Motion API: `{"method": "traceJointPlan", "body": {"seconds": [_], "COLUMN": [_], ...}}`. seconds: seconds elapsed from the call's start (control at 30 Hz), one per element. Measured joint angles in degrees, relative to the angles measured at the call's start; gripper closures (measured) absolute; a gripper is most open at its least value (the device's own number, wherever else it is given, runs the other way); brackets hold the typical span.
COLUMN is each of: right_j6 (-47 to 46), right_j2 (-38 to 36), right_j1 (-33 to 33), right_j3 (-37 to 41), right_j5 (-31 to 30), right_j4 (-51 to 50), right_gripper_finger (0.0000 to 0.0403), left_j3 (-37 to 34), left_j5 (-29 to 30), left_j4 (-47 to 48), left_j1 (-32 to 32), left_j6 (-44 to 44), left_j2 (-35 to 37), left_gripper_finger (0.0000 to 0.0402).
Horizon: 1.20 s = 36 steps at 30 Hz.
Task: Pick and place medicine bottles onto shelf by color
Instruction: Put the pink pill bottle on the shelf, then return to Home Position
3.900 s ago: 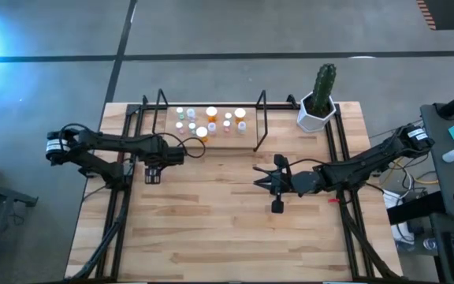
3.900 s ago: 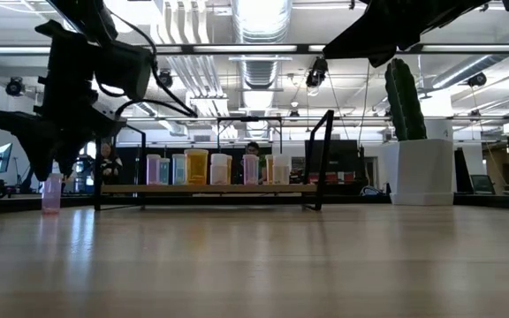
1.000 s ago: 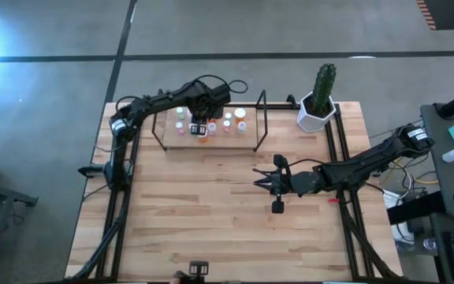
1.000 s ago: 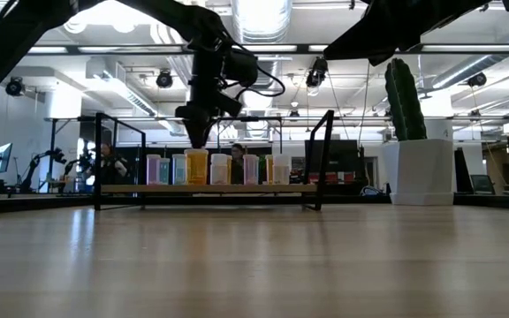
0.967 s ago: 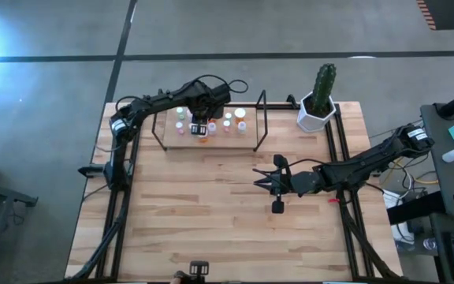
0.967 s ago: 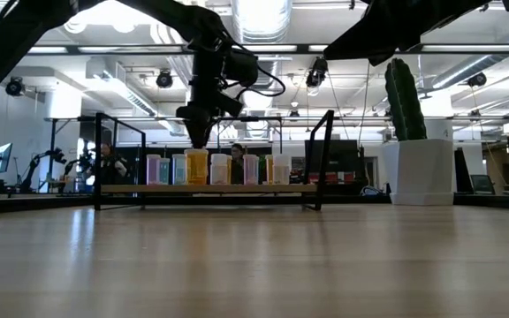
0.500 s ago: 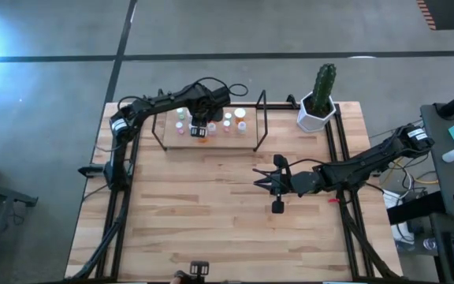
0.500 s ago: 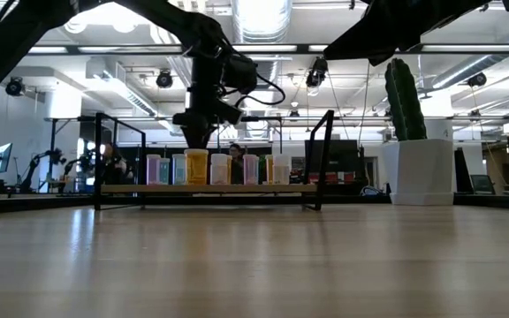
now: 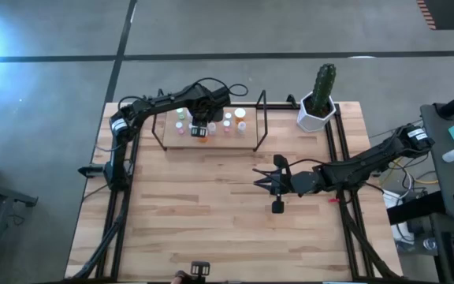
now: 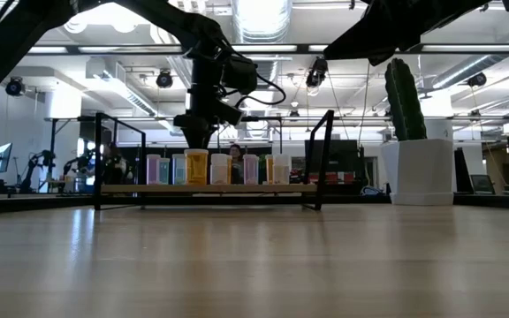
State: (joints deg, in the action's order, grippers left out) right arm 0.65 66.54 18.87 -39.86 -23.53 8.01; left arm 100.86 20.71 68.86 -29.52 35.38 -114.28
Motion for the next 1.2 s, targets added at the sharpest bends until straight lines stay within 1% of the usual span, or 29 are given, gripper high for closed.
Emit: {"method": "traceJointPlan", "body": {"seconds": [0.4,0.77,0.97,1.2], "right_j6": [0.02,0.02,0.02,0.26], "right_j2": [0.0,0.0,0.0,0.0], "right_j1": [0.0,0.0,0.0,0.0], "right_j3": [0.02,0.0,0.01,0.0], "right_j5": [-0.02,-0.01,0.0,-0.02], "right_j4": [0.0,0.0,0.0,0.0], "right_gripper_finger": [0.0394,0.0394,0.0394,0.0394], "left_j3": [-0.37,-0.46,-0.46,0.67], "left_j5": [-0.48,-0.74,-0.66,3.17], "left_j4": [0.02,0.59,0.59,2.77], "left_j1": [0.0,0.58,0.88,1.71], "left_j6": [0.99,0.98,1.0,1.02], "left_j2": [0.0,0.0,0.0,1.58], "left_gripper_finger": [0.0306,0.0242,0.0236,0.0235]}}
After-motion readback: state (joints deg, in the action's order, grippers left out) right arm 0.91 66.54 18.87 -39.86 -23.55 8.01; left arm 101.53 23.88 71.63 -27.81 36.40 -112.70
